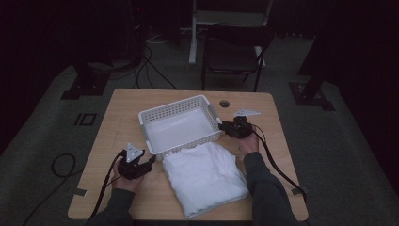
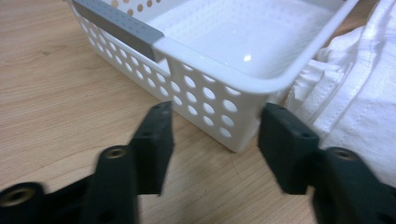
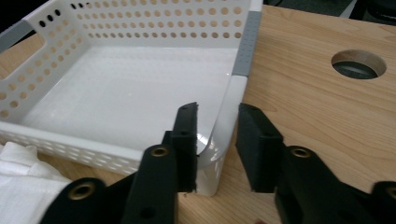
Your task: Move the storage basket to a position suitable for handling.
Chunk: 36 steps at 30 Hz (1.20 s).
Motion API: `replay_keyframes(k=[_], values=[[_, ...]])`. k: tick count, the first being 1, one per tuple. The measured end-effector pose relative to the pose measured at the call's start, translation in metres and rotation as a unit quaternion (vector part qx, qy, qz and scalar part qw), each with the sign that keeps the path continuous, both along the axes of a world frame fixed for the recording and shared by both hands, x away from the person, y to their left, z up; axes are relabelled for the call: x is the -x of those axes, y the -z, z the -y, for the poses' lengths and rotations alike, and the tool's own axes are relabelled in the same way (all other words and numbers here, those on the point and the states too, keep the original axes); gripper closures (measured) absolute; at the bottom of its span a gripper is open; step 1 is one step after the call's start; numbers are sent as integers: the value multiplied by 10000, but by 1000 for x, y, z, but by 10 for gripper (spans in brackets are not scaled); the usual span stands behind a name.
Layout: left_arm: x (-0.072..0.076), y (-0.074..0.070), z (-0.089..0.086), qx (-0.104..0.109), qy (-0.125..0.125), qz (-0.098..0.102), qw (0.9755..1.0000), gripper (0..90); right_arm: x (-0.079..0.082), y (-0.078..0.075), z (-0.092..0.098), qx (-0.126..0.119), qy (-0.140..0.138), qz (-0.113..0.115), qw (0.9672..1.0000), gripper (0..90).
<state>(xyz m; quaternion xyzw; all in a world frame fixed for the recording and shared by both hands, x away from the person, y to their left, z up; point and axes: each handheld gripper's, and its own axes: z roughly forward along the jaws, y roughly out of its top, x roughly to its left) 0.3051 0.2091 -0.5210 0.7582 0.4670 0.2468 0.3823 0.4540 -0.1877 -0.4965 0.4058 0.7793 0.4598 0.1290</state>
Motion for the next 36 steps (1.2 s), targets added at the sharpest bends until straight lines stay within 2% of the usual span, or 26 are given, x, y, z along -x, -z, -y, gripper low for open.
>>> replay_keyframes(k=[9,14,20,29,36], values=[[-15,3,1,-190,-48,-69,9998,564,4,-3,1,155,40,50,9999,701],[-27,4,3,-268,-66,-119,9995,569,8,-4,1,278,68,115,9995,697],[-45,4,8,-197,28,-185,9996,581,12,-4,5,237,85,110,9996,696],[-68,2,11,-150,23,-248,9996,615,17,-3,12,114,168,93,9998,689],[-84,0,14,-216,75,-285,9993,636,16,-4,15,85,268,82,9996,690]])
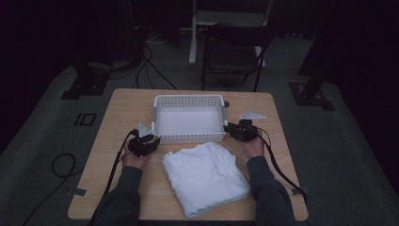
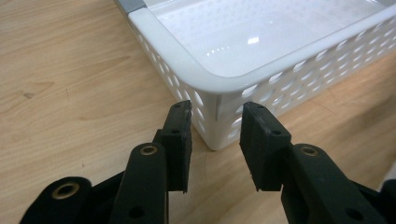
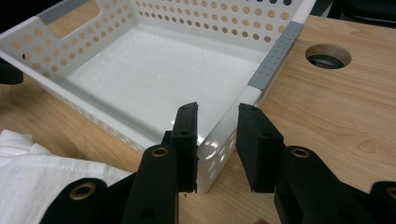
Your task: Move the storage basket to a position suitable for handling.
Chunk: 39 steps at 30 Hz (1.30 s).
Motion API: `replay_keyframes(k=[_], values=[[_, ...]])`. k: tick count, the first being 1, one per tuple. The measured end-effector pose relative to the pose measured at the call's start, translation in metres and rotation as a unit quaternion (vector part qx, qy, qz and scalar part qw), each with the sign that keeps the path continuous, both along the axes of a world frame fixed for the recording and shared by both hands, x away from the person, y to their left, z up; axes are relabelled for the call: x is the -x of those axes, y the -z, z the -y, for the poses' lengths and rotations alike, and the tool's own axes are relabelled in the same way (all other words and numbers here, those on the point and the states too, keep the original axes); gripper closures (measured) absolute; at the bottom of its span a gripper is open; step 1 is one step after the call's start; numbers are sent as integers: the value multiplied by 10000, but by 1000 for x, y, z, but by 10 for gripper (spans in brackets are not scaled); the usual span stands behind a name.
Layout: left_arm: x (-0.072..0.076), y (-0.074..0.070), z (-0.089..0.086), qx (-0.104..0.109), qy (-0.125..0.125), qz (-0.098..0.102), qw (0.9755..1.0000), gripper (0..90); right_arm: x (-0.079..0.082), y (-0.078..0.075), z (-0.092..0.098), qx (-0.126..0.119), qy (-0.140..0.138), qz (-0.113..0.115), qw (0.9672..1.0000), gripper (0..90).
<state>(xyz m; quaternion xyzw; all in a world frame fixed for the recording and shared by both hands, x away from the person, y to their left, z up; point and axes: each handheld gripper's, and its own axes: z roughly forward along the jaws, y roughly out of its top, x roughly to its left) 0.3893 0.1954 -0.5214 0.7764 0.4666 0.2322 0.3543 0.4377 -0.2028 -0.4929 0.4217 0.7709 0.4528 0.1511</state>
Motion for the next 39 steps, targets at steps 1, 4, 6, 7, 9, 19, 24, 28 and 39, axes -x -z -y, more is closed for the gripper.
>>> replay_keyframes(k=[1,4,6,7,9,19,24,28,39], values=[[-2,0,1,-8,18,0,10000,637,0,0,1,-2,15,9,10000,691],[-6,0,3,-8,40,-10,10000,638,0,1,3,-46,61,2,10000,693],[-8,1,3,27,56,-11,10000,644,0,1,5,-74,103,4,9999,695],[-9,1,4,42,56,-16,10000,644,0,1,5,-85,126,-1,9999,696],[-12,1,6,46,64,-19,10000,645,-1,1,6,-92,147,-1,9998,697],[-19,3,11,127,92,-57,9999,647,-5,1,13,-74,267,-4,9996,701],[-21,3,11,131,104,-74,9998,645,-7,1,13,-88,296,-20,9995,698],[-22,3,10,142,27,-128,9998,599,-8,1,14,-98,314,-22,9995,676],[-12,-3,-6,250,-107,-194,9994,510,10,-4,27,98,353,262,9990,503]])
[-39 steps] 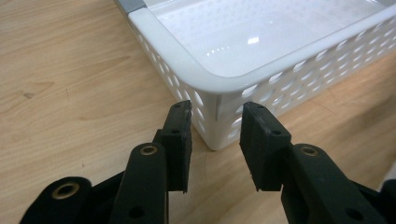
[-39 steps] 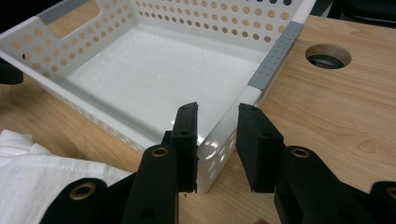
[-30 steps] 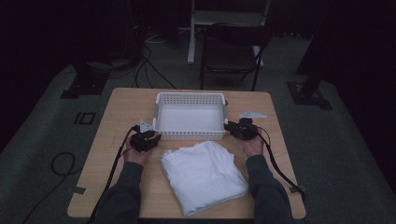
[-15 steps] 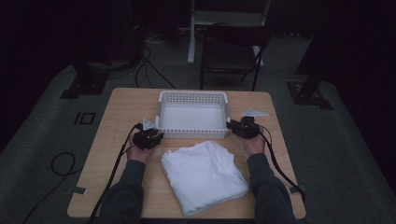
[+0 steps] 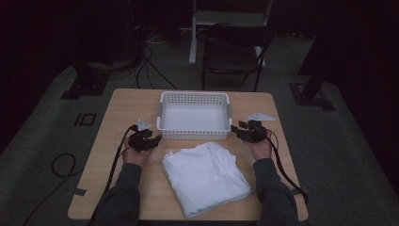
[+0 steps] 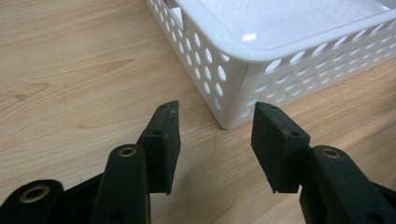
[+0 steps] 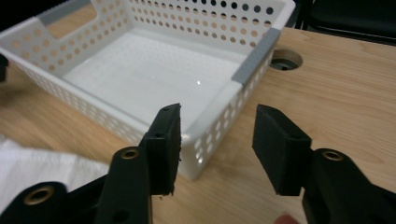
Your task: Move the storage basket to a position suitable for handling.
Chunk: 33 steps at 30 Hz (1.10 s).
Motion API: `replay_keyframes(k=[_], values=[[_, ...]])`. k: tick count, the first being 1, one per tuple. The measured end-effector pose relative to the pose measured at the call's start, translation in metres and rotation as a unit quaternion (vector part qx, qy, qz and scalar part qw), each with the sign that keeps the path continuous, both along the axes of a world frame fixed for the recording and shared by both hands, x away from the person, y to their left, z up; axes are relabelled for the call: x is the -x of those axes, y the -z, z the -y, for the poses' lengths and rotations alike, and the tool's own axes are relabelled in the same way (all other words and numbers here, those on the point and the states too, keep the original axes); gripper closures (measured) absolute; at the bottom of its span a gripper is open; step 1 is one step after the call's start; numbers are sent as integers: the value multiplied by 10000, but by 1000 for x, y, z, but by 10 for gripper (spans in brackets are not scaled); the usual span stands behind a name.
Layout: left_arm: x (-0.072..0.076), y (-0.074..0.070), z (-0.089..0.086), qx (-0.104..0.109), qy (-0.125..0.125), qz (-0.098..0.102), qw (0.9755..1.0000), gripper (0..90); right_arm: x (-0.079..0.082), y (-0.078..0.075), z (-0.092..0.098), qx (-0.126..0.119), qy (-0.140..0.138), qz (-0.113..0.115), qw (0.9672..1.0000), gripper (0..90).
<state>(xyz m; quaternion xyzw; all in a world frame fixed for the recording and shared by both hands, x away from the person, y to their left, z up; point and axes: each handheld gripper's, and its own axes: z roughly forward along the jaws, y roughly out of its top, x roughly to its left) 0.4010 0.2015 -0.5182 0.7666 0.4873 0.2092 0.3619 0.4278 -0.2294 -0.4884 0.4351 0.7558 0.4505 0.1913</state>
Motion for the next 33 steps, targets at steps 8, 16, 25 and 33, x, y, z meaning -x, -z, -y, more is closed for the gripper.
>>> replay_keyframes(k=[8,16,25,33], values=[[21,-10,-4,119,19,113,9999,475,21,6,9,243,-69,-56,9997,485],[53,-25,2,194,222,359,9989,447,48,13,9,389,-245,-47,9989,483],[74,-29,8,265,397,436,9979,428,70,18,9,368,-429,-73,9984,533],[90,-24,13,231,498,425,9976,422,82,19,7,362,-542,-115,9978,535]])
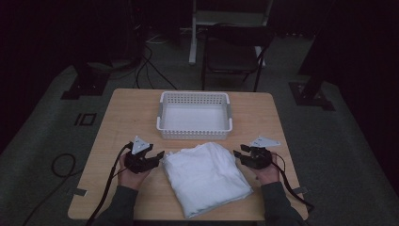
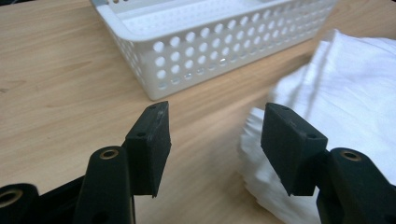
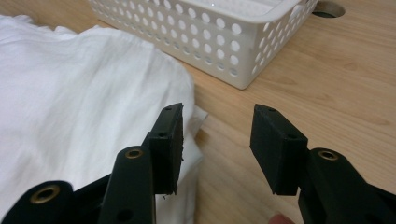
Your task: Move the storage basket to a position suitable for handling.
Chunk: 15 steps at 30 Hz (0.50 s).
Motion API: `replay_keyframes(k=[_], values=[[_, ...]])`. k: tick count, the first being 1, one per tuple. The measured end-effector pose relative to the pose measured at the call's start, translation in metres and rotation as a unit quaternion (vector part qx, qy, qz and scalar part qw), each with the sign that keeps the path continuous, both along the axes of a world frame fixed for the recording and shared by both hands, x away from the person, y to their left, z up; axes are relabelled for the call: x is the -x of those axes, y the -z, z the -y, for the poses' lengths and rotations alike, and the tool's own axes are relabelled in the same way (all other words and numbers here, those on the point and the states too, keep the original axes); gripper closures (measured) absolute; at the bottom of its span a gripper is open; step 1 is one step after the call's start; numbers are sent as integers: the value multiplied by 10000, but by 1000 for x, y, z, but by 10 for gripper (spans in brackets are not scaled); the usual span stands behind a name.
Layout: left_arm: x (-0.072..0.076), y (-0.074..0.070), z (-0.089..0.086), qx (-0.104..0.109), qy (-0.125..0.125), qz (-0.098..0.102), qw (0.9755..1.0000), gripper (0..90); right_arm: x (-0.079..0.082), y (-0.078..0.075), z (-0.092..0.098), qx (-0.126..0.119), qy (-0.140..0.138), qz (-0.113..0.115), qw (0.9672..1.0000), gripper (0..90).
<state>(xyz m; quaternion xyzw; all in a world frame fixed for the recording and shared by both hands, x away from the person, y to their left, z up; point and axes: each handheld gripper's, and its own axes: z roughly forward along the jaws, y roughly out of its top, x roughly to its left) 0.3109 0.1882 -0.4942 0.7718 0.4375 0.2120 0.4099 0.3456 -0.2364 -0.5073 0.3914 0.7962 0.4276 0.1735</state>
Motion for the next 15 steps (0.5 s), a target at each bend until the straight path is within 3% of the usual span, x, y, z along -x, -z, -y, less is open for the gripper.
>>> replay_keyframes(k=[15], values=[[25,10,9,-110,200,-81,9997,412,23,12,-12,315,-134,-92,9994,480]])
